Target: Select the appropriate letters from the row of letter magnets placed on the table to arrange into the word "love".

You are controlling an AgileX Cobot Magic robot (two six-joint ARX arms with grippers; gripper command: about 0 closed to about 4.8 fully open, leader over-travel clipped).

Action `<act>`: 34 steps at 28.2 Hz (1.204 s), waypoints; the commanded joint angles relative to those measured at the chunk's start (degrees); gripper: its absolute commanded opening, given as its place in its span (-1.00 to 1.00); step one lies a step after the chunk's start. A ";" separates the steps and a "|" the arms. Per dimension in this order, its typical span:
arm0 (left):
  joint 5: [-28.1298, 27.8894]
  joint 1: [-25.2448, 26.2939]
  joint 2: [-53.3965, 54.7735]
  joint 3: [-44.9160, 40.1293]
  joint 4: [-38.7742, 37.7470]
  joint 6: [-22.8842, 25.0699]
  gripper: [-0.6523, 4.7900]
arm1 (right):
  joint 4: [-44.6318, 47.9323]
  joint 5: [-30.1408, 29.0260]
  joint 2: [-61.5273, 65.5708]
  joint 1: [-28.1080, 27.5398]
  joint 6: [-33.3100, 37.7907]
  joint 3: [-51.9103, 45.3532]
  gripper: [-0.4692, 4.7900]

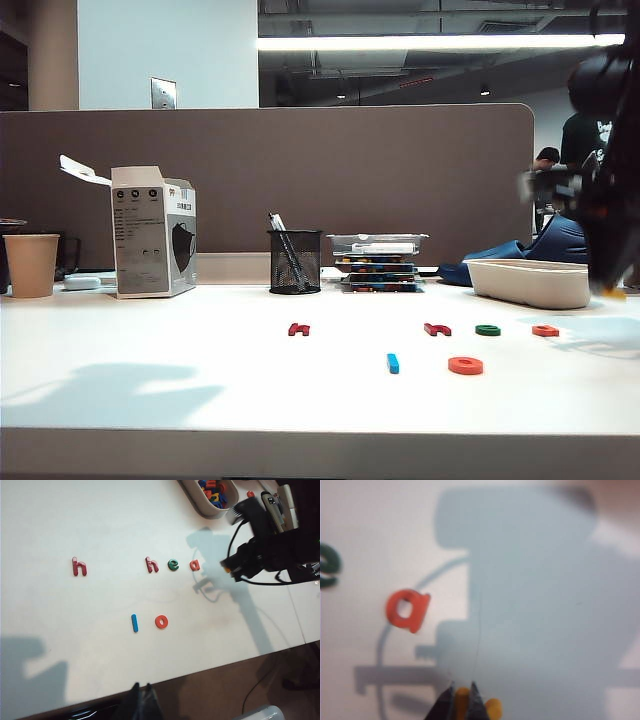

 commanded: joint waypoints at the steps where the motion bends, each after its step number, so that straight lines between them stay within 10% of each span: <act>1: -0.20 -0.09 -0.15 0.15 0.48 -0.13 -0.78 | -2.75 -0.39 -4.85 0.50 3.87 0.09 -0.84; 14: -0.20 -0.09 -0.13 0.15 0.48 -0.13 -0.78 | 3.17 -0.57 -20.44 7.78 17.97 -15.52 -0.85; 34: -0.22 -0.09 -0.13 0.15 0.48 -0.13 -0.78 | 16.96 -0.35 -10.75 17.31 24.44 -24.22 -0.84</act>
